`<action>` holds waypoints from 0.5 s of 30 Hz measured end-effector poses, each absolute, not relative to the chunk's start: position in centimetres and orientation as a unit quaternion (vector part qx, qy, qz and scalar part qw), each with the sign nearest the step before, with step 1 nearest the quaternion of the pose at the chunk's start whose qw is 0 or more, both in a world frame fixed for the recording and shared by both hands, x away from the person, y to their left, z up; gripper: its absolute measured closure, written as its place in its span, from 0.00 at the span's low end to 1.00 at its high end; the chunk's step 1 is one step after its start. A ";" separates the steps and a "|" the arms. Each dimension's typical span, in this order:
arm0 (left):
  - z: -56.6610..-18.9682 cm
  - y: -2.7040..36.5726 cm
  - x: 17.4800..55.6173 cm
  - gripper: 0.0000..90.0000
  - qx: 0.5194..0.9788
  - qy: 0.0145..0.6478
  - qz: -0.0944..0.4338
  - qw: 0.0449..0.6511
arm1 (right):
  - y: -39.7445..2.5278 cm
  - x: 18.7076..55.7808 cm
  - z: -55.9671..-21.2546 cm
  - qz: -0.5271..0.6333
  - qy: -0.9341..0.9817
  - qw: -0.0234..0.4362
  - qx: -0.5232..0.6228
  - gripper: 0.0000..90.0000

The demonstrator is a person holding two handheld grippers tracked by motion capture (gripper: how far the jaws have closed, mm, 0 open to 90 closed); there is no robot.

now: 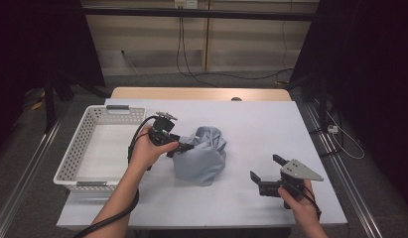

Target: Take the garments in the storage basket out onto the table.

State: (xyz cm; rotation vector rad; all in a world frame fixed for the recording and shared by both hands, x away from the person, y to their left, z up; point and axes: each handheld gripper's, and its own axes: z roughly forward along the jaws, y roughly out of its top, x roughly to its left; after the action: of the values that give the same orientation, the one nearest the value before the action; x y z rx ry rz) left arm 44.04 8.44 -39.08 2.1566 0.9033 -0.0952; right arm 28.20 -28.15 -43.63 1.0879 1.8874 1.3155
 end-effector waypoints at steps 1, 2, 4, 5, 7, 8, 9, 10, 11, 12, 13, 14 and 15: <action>-39.2 8.4 43.9 0.25 0.849 0.354 -0.036 0.390 | -28.0 28.4 -43.6 0.491 0.709 0.293 0.412 0.01; -39.4 8.3 43.7 0.25 0.847 0.354 -0.037 0.395 | -27.9 28.5 -43.7 0.490 0.710 0.292 0.413 0.01; -39.6 8.2 43.5 0.25 0.847 0.351 -0.041 0.397 | -27.6 28.9 -43.6 0.491 0.709 0.288 0.416 0.01; -39.7 8.1 43.4 0.25 0.847 0.351 -0.043 0.398 | -27.4 29.1 -43.6 0.489 0.711 0.286 0.417 0.01; -39.9 7.8 43.2 0.24 0.848 0.348 -0.044 0.398 | -27.1 29.5 -43.6 0.486 0.714 0.281 0.418 0.02; -40.0 7.7 43.0 0.24 0.847 0.348 -0.043 0.399 | -26.8 29.8 -43.6 0.486 0.714 0.278 0.420 0.02; -40.0 7.5 42.9 0.24 0.848 0.345 -0.042 0.399 | -26.6 30.0 -43.6 0.486 0.716 0.274 0.419 0.02; -40.1 7.4 42.8 0.24 0.849 0.344 -0.041 0.398 | -26.4 30.2 -43.6 0.485 0.717 0.273 0.421 0.02; -40.1 7.3 42.7 0.23 0.851 0.341 -0.040 0.397 | -26.1 30.4 -43.6 0.484 0.716 0.273 0.422 0.02; -40.2 7.1 42.6 0.23 0.852 0.339 -0.039 0.397 | -25.9 30.7 -43.6 0.484 0.717 0.269 0.423 0.02; -40.2 7.0 42.5 0.23 0.852 0.338 -0.039 0.397 | -25.7 30.9 -43.6 0.485 0.717 0.266 0.425 0.02; -40.3 6.9 42.5 0.23 0.853 0.337 -0.039 0.397 | -25.5 31.2 -43.5 0.486 0.715 0.264 0.426 0.02; -40.4 6.9 42.4 0.23 0.853 0.336 -0.038 0.397 | -25.3 31.4 -43.4 0.489 0.715 0.259 0.427 0.02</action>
State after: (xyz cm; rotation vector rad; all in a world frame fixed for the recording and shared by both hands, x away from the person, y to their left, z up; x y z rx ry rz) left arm 42.41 6.87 -40.39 2.1619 0.8523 -0.0973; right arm 31.43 -25.33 -43.45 1.1570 1.9381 1.3240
